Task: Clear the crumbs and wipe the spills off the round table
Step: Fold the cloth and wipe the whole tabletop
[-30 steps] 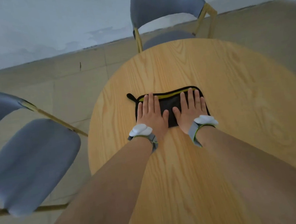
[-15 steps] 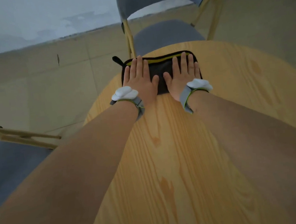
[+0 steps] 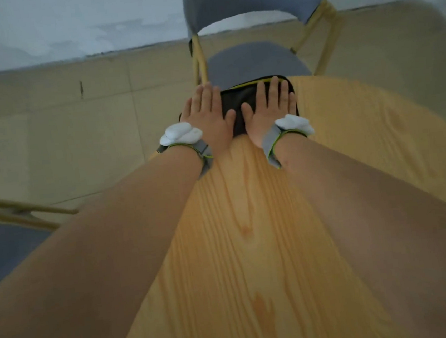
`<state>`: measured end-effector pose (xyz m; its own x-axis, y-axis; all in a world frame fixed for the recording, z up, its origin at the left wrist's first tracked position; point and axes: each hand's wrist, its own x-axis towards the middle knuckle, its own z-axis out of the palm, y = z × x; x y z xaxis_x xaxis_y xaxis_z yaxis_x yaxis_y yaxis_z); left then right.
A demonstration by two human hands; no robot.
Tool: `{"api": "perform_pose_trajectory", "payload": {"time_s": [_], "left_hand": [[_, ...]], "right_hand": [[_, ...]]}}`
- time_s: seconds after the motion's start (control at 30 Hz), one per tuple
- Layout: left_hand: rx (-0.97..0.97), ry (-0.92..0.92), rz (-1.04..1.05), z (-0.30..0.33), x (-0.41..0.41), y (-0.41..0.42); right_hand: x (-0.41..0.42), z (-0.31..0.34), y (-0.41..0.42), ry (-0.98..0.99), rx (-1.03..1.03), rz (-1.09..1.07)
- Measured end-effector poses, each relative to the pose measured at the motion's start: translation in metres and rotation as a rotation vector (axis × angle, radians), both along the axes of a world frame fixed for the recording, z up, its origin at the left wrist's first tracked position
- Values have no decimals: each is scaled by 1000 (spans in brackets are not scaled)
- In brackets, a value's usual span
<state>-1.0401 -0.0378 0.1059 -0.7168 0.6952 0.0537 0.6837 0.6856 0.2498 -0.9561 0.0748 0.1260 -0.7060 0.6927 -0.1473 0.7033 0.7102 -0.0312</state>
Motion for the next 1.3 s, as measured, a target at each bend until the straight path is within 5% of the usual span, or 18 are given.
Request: {"api": "perform_pose_trajectory", "payload": {"time_s": [0.57, 1.3], "left_hand": [[-32, 63, 87, -11, 74, -104], [-157, -36, 166, 17, 418, -327]], "right_hand": [[84, 2, -91, 11, -13, 87], [405, -7, -307, 56, -27, 160]]}}
